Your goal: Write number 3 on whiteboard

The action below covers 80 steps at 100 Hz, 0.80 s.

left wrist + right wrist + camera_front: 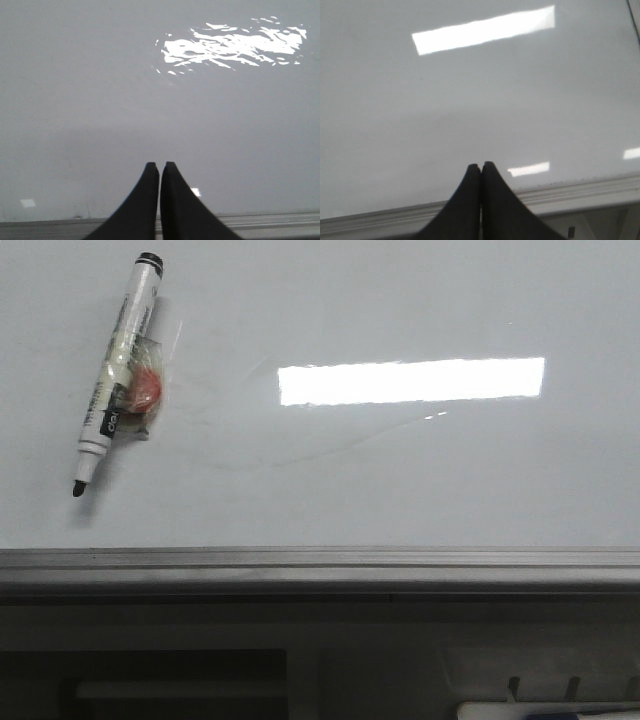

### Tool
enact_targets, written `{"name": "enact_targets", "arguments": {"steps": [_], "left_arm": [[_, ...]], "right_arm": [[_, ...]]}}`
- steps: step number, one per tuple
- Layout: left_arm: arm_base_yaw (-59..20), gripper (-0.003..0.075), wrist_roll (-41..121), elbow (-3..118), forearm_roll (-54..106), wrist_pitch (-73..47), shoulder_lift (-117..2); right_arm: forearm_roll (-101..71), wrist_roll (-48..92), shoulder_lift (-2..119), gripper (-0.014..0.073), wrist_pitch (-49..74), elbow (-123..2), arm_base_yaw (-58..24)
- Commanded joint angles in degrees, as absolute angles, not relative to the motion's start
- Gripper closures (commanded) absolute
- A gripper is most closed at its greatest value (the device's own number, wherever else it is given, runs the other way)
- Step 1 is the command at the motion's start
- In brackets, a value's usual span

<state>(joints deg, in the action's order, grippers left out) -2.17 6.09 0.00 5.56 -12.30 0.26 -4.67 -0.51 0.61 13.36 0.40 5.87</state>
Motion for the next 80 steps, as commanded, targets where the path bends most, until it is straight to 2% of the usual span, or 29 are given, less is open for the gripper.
{"name": "enact_targets", "arguments": {"steps": [1,36,63,70,75,80], "left_arm": [[-1.9,0.0741,5.5,1.2,7.7,-7.3,1.7],[-1.9,0.0741,5.5,13.4,8.4,-15.5,-4.3],[-1.9,0.0734,5.5,16.6,8.9,-14.1,-10.5],[-2.1,0.0657,5.5,16.6,11.2,-13.2,-11.4],[-2.3,0.0548,5.5,16.6,14.7,-12.0,-11.7],[-2.3,0.0396,5.5,16.6,17.8,-10.1,-11.7]], "right_arm": [[-7.2,-0.9,4.7,0.0655,8.4,2.0,6.3],[-7.5,-0.9,23.7,0.0655,11.5,-7.3,5.0],[-7.5,-0.9,23.8,0.0655,11.9,-10.8,3.6],[-7.5,-0.9,23.8,0.0655,12.8,-10.8,3.6],[-7.6,-0.9,23.8,0.0655,13.1,-10.8,3.6],[-8.7,-0.9,23.8,0.0655,13.2,-10.8,3.6]]}}
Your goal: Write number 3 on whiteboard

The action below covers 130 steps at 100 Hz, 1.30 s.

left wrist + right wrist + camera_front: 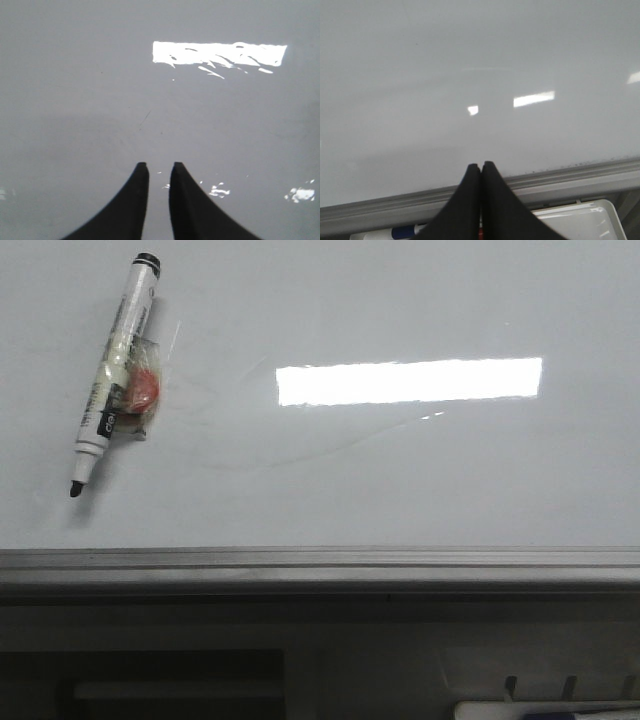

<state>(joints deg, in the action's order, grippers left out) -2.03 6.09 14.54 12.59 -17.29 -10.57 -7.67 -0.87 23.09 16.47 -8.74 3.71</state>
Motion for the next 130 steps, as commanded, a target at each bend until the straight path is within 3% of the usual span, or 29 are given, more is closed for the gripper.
{"name": "enact_targets", "arguments": {"steps": [1,7,14,38,60,79,104,130], "left_arm": [[-2.3,0.0377,5.5,16.6,18.3,-9.8,-11.7],[-2.3,0.0236,5.5,16.6,18.4,-7.1,-11.7],[-2.3,0.0176,5.5,16.6,19.0,-4.7,-11.7],[-5.0,0.0218,12.6,17.0,17.4,-4.5,-11.8],[-14.6,0.0218,13.6,17.0,18.2,-4.5,-14.3],[-25.2,0.0218,13.7,17.0,16.8,0.0,-22.5],[-39.6,0.0218,13.7,17.0,12.6,16.2,-35.7],[-45.8,0.0218,13.3,17.2,15.6,21.5,-45.8]], "right_arm": [[-8.7,-0.9,23.8,0.0655,13.2,-10.8,3.6],[-8.7,-0.9,23.8,0.0655,14.3,-10.8,3.6],[-9.0,-0.9,23.8,0.0655,14.7,-10.8,3.6],[-12.1,-0.9,23.8,0.0655,13.5,-10.8,3.6],[-22.0,-0.9,23.8,0.0655,14.7,-11.4,3.6],[-22.2,-0.9,23.8,0.0655,15.2,-11.4,3.6],[-22.6,0.0,23.8,0.0655,17.4,-12.7,3.6],[-22.6,0.0,23.8,0.0655,17.5,-12.7,3.6]]}}
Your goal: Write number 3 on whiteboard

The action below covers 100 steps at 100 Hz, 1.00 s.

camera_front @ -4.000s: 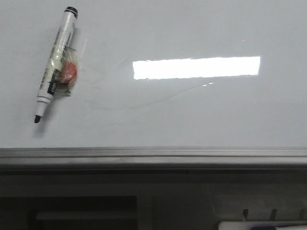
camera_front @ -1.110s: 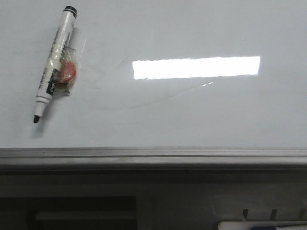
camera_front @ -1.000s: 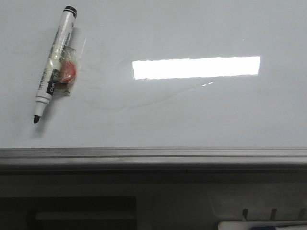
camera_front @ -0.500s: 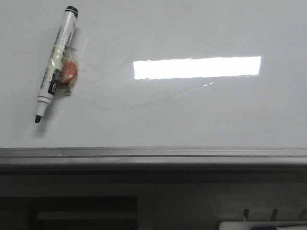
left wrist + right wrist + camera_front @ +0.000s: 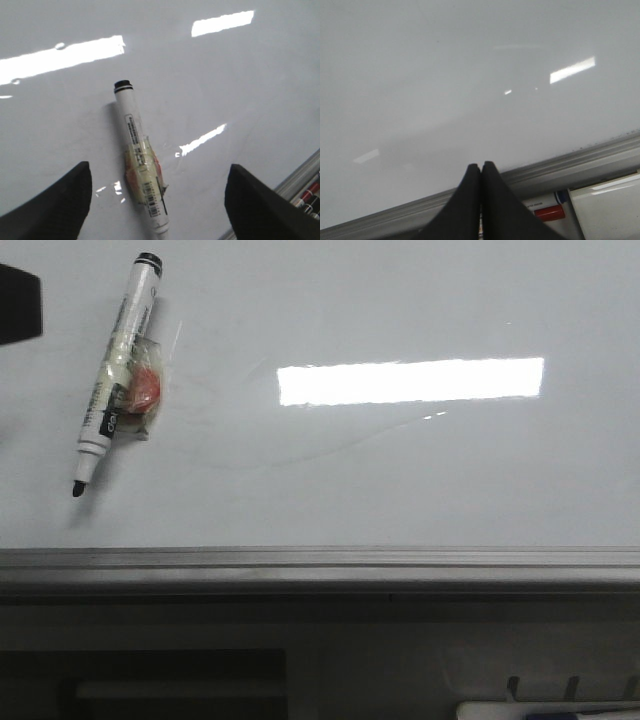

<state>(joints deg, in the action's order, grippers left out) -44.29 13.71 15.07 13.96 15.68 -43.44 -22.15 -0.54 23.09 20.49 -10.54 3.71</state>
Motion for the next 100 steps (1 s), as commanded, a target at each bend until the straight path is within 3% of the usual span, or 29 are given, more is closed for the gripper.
{"name": "enact_targets", "arguments": {"steps": [1,35,77,89,100], "left_arm": [[-45.8,0.0218,13.2,17.2,15.6,21.5,-46.3],[-46.7,0.0218,12.9,22.4,24.3,22.2,-56.7],[-46.7,0.0241,12.9,25.1,31.0,13.4,-63.1],[-46.7,0.0353,12.9,25.1,31.5,12.6,-63.1],[-46.7,0.0605,12.9,25.1,33.1,10.7,-63.1]], "right_arm": [[-22.6,0.0,23.8,0.0655,17.5,-12.7,3.6],[-22.6,0.0,23.8,0.0655,17.4,-12.7,3.6],[-22.6,0.0,23.8,0.0655,17.4,-12.7,3.6],[-22.6,0.0,23.8,0.0655,17.4,-12.7,3.6],[-22.6,0.0,23.8,0.0655,17.4,-12.7,3.6]]}}
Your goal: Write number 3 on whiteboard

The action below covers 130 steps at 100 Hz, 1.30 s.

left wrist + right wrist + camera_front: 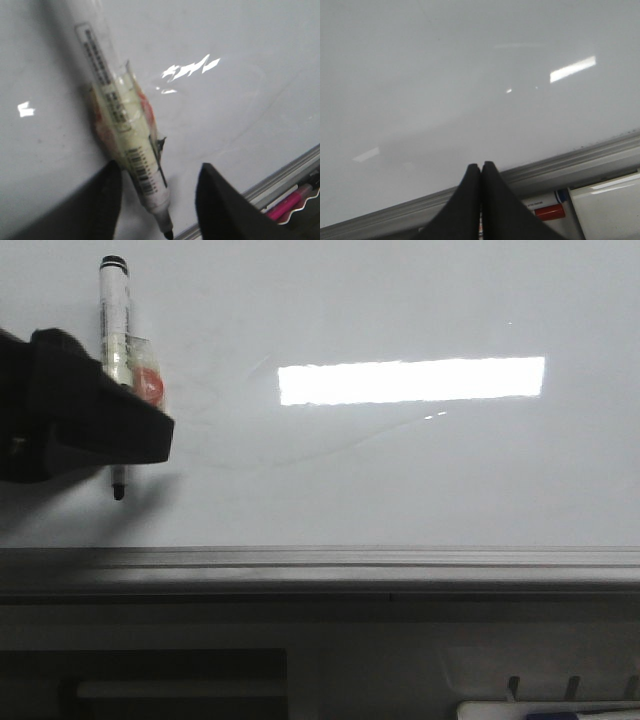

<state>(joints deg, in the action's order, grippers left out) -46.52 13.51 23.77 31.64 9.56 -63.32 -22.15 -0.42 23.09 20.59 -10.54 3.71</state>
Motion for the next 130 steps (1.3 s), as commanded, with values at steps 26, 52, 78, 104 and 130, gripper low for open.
{"name": "enact_targets", "arguments": {"steps": [26,52,78,104,130], "left_arm": [[-46.7,0.0741,13.4,25.1,33.0,10.0,-63.1],[-46.7,0.0741,13.4,25.1,24.8,7.0,-61.5],[-46.7,0.0741,13.4,25.1,9.4,3.6,-56.5],[-47.3,0.0741,13.4,25.1,-7.4,2.1,-53.5],[-54.2,0.0741,13.4,25.1,-20.7,2.7,-53.1]], "right_arm": [[-22.6,0.0,23.8,0.0655,19.5,-14.0,3.1],[-22.6,11.1,23.8,0.0655,22.4,-18.8,-6.7],[-22.6,18.7,23.8,0.0566,22.5,-24.7,-22.0],[-22.6,27.4,25.5,0.0267,21.5,-26.1,-34.2],[-22.6,31.1,31.4,0.0263,18.4,-26.1,-40.6]]}}
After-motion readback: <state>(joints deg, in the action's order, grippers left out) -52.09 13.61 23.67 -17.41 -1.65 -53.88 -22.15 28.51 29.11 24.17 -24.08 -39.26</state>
